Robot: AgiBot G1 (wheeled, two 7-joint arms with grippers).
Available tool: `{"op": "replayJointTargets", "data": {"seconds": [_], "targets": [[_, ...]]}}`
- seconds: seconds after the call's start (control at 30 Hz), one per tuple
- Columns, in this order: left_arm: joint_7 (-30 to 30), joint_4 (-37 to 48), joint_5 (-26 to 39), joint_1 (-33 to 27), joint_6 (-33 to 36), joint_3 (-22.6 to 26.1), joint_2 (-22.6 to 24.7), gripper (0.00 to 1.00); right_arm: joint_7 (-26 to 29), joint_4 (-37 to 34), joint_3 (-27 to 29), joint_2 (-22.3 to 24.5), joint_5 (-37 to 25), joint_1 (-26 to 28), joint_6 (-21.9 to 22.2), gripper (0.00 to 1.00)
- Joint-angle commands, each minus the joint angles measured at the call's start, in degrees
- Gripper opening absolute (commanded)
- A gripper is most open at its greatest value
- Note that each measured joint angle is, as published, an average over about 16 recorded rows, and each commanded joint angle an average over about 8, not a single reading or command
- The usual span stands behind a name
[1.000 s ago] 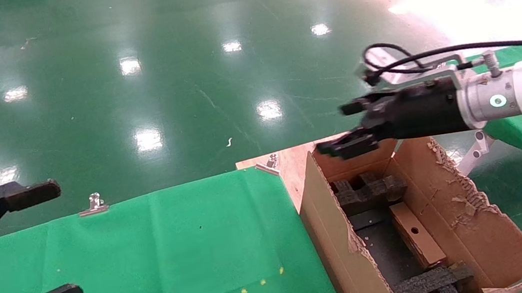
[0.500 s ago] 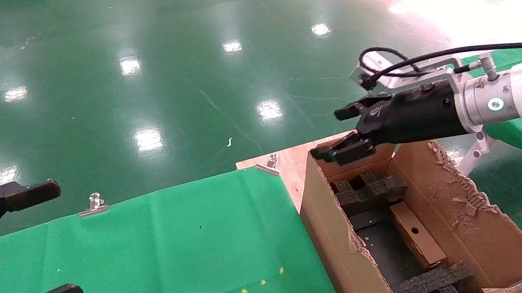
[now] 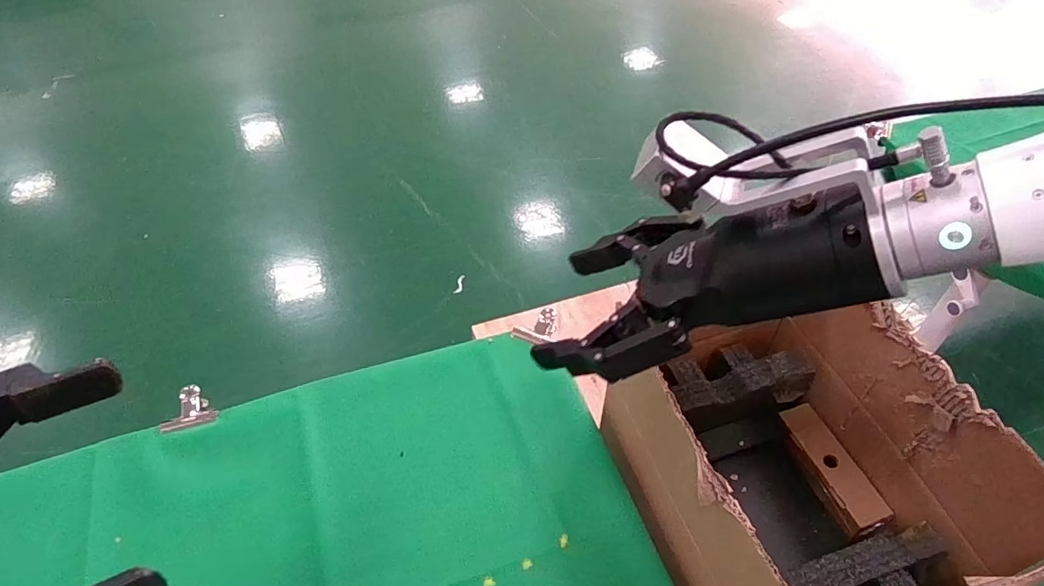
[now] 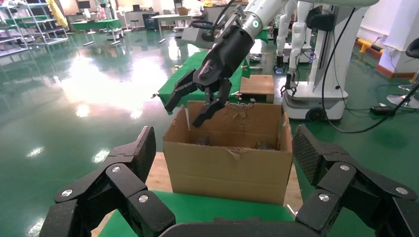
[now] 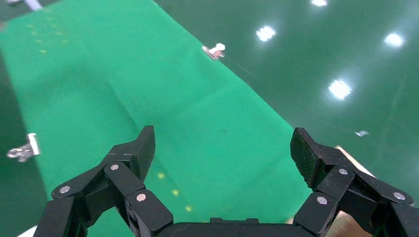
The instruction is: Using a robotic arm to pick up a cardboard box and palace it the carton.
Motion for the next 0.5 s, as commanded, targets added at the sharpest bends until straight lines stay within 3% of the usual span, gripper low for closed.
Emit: {"op": "replayJointTargets", "data": {"seconds": [0.03,0.5], "targets": [[0.0,0.0,0.0,0.0,0.0,0.0,0.0,1.0,-0.84,0.23,2.34,-0.34,0.51,-1.59,-1.17,1.0],[0.0,0.0,0.0,0.0,0.0,0.0,0.0,1.0,-6.65,1.83,18.43,-2.66,4.02,-12.52,-9.24,1.0]]}}
